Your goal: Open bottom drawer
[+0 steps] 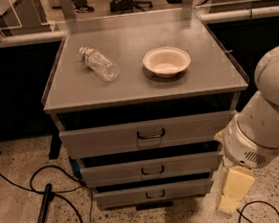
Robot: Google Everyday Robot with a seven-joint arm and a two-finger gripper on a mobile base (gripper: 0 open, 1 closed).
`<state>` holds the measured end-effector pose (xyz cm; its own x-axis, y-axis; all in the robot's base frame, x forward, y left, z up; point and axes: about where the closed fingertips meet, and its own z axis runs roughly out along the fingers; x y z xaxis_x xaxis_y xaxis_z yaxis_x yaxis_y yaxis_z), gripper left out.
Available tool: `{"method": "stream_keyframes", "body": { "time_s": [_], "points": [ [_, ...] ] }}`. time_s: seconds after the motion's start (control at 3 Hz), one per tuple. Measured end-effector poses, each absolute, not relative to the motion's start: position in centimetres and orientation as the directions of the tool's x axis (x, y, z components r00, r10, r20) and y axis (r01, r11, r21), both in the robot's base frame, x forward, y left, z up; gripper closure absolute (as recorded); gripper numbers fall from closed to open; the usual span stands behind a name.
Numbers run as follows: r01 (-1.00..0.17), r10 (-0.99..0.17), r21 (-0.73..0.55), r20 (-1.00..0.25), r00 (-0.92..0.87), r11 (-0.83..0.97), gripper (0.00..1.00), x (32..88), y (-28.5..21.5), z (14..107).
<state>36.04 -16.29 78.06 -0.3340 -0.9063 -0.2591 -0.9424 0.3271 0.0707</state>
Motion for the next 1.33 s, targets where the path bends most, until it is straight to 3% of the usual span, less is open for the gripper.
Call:
{"method": "stream_keyframes", "body": {
  "time_s": [0.67,1.33],
  "points": [
    [-0.934,-0.899,0.100,-0.254,-0.358,0.344,0.00,35.6,-16.6,73.8],
    [-0.903,-0.866,0.193,-0.262,-0.425,0.385,0.00,35.7,-18.2,60.7]
  ]
}}
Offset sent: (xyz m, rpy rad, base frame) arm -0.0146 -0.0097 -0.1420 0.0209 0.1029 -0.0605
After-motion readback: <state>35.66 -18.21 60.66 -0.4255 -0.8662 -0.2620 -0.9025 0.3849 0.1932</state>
